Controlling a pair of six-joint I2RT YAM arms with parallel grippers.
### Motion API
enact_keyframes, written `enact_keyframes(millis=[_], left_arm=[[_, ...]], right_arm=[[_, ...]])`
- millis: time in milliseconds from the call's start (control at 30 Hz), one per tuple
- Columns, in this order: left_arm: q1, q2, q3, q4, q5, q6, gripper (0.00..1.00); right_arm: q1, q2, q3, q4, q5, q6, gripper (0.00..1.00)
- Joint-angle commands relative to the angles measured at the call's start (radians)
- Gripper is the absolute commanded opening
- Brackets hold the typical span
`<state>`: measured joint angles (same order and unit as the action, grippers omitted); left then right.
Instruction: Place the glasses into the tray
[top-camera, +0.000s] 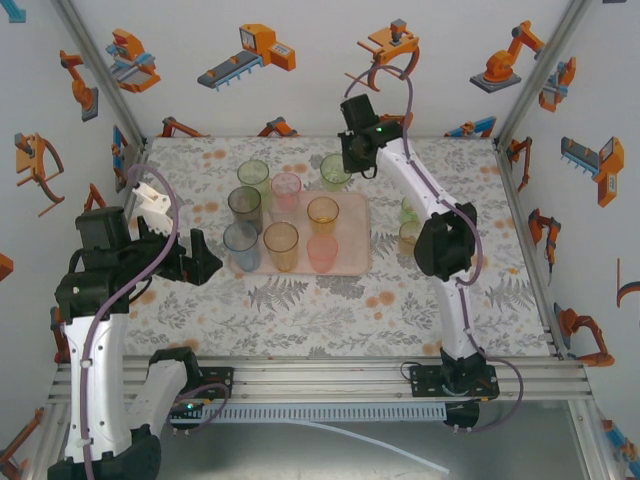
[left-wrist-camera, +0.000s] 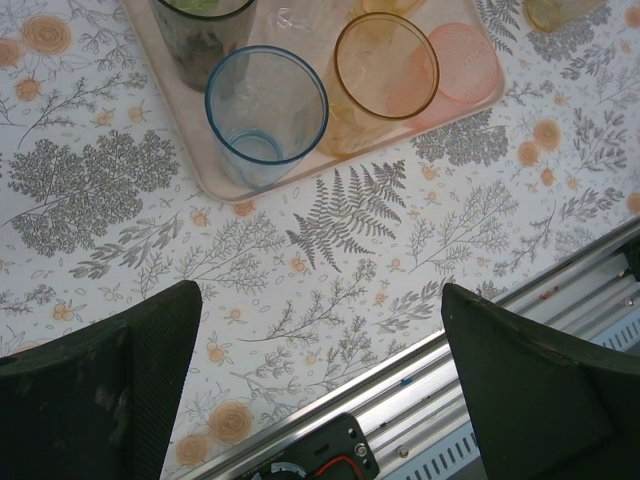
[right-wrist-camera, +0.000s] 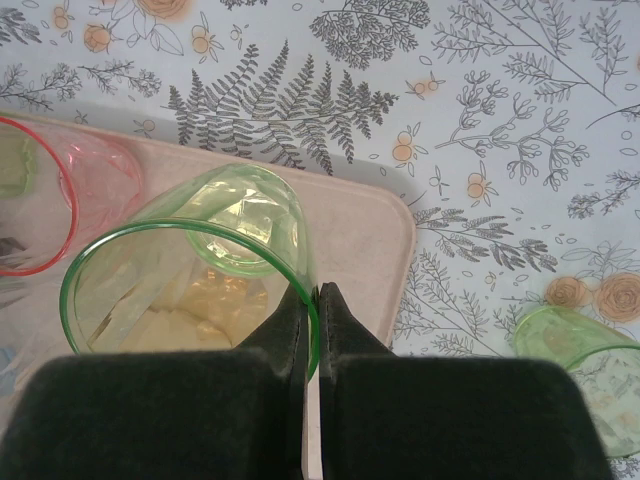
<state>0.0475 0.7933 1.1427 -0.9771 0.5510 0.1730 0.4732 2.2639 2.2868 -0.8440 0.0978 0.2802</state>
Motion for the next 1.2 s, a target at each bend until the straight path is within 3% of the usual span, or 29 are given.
enact_keyframes(millis=[0, 1167], left_arm=[[0.006, -0.009, -0.009, 0.017, 0.027, -0.010, 0.97], [0.011, -0.009, -0.030, 0.026, 0.033, -0.006, 0.97]], right_arm=[[0.013, 0.019, 0.052, 0.033, 0.024, 0.005, 0.02], [0.055, 0.196, 0.188, -0.001, -0.006, 0.011, 0.04]])
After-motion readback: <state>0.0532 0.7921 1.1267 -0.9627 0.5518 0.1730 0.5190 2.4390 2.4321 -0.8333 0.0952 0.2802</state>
